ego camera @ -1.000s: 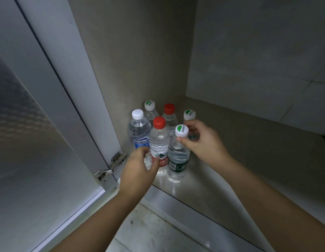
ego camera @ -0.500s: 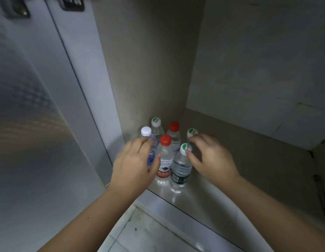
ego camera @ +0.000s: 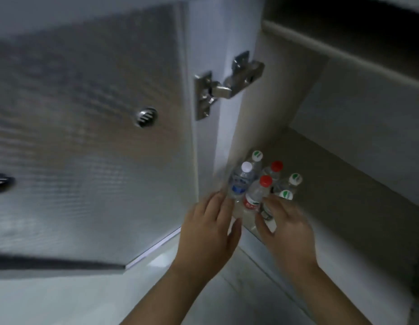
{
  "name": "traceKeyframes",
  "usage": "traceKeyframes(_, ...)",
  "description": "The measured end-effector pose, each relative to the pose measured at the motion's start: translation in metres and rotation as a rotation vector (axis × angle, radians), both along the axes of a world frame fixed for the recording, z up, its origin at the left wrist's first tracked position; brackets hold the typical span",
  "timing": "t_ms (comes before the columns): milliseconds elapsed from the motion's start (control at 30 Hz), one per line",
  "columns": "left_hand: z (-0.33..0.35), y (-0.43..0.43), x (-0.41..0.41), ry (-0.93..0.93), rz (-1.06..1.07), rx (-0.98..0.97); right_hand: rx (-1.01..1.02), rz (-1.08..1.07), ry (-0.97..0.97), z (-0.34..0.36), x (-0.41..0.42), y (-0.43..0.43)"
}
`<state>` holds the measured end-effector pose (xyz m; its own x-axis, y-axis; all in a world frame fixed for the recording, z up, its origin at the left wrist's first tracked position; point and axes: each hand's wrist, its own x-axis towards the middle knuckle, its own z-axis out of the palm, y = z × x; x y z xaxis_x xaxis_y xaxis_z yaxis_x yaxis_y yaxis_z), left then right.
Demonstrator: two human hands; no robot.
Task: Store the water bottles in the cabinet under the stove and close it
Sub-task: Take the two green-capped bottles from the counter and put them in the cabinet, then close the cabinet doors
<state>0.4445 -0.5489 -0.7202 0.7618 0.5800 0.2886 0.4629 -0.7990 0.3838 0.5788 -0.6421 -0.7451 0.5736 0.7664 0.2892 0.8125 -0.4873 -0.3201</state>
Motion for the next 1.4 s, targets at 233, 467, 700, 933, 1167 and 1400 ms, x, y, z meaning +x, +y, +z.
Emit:
traceKeyframes(233, 0.103, -0.025, -0.071, -0.024, 0.184, -0.156, -0.048, -0.072, 0.173, 0.093, -0.06, -0.014)
traceKeyframes(467, 0.213, -0.032, -0.104, 0.021, 0.161, -0.152, -0.069, -0.037, 0.18, 0.207, -0.093, -0.033)
traceKeyframes(700, 0.295, -0.038, -0.138, 0.069, 0.107, -0.173, -0.064, -0.012, 0.181, 0.308, -0.126, -0.054)
traceKeyframes(933, 0.328, 0.0, -0.187, 0.103, 0.138, -0.124, -0.083, -0.135, 0.163, 0.358, -0.169, -0.063)
traceKeyframes(1167, 0.317, 0.057, -0.214, 0.301, 0.169, -0.107, -0.098, -0.231, 0.205, 0.362, -0.208, -0.062)
traceKeyframes(1400, 0.301, 0.073, -0.203, 0.411, 0.254, -0.277, -0.148, -0.26, 0.24, 0.363, -0.216, -0.075)
